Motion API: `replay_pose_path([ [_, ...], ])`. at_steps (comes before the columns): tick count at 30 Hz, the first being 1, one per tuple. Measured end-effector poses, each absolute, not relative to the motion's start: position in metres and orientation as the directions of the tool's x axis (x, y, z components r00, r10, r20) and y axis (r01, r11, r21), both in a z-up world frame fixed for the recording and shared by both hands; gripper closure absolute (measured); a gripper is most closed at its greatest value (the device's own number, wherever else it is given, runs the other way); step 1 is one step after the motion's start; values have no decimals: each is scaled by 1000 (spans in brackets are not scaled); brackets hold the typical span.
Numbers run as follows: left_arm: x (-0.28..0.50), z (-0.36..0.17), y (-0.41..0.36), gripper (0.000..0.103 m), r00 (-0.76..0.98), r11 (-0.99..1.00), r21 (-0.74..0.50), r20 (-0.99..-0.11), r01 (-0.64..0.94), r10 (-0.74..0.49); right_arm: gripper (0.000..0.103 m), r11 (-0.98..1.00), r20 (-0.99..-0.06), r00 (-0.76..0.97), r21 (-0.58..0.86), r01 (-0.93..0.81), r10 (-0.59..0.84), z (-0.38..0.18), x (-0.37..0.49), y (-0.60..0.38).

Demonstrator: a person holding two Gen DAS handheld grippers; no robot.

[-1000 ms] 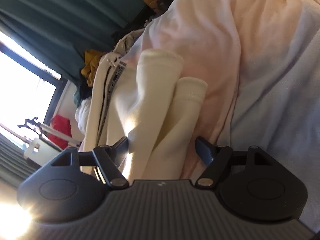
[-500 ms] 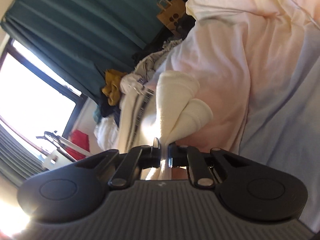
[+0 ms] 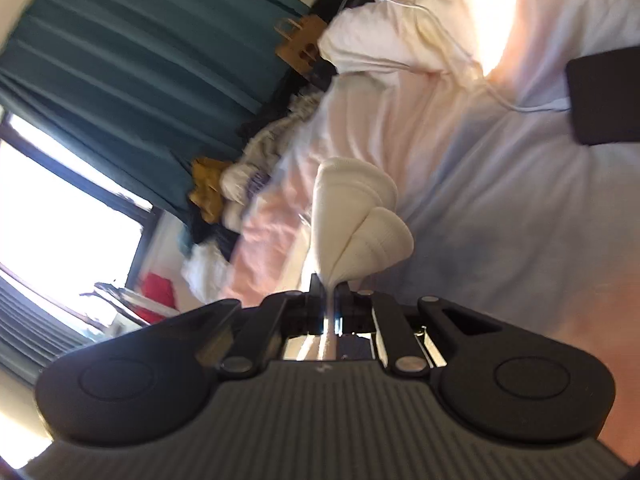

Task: Fold clothes

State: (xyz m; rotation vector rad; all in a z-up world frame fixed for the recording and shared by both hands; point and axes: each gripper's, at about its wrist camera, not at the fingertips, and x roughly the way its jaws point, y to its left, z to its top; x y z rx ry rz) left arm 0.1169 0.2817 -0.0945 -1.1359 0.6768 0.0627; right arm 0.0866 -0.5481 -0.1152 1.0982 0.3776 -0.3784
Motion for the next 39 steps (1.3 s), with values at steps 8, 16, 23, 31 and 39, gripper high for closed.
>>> replay_pose_path([
  [8,83,-81,253,67,770,603,-687,-612,-406,-178,90,172,-606,795,782,600,-20,-164,70,-562],
  [16,28,-33,178,48,785,829,-461,-618,-316,-45,63,25,-602,795,796,605,-74,-173,36,-576],
  [23,6,-25,86,48,809,946,-323,-555,6,-195,45,116,-536,799,806,580,-271,-138,16,-580],
  [31,34,-46,-27,48,706,894,-145,-565,424,-426,43,131,-547,825,816,563,-141,-153,48,-581],
  [39,77,-95,-61,51,629,853,-140,-618,502,-472,56,304,-585,799,743,597,-140,-161,81,-592],
])
